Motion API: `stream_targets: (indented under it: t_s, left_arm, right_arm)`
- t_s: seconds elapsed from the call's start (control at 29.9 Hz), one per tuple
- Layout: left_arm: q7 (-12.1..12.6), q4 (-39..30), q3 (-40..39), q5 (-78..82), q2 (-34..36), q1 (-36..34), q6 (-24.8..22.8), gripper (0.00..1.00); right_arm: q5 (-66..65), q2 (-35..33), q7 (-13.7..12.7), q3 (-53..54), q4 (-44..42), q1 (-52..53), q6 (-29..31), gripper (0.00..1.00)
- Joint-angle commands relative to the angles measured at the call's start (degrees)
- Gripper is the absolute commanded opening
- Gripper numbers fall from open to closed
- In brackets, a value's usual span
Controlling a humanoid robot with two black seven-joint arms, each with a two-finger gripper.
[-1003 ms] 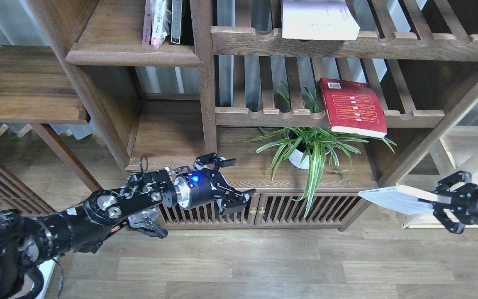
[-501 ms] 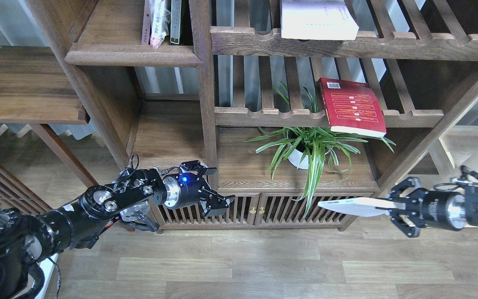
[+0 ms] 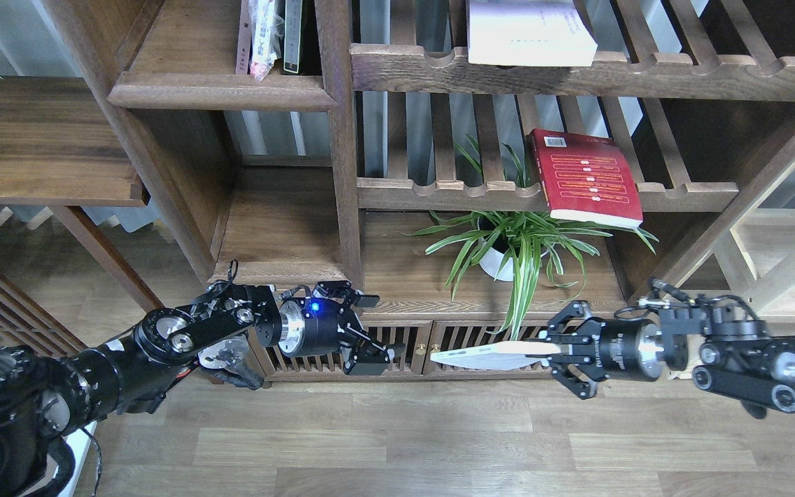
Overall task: Organize books on shelf
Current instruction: 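Bring the held book toward the left gripper in front of the shelf, then grasp the book edge with the left gripper, then open the right gripper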
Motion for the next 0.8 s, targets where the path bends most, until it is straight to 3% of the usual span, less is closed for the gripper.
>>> stream_targets:
  t_s: [0.0,0.47,0.77]
  left_arm:
    - [0.0,0.0,0.2,0.6,0.0,-0.6,-0.3,1.0]
    - [0.3,0.2,7.0,5.9,0.0,-3.1,-0.3,1.0]
    - [0.4,0.1,7.1,7.1,0.0,-3.0,-0.3,1.0]
  right_arm:
    - [0.2,2.1,0.0,0.0,0.0,0.1,0.0,0.01]
    - [0.2,4.9,0.0,0.0,0.3,0.4,0.3,0.01]
    - [0.5,5.0,0.0,-0.1,1.8,2.9,0.5,0.01]
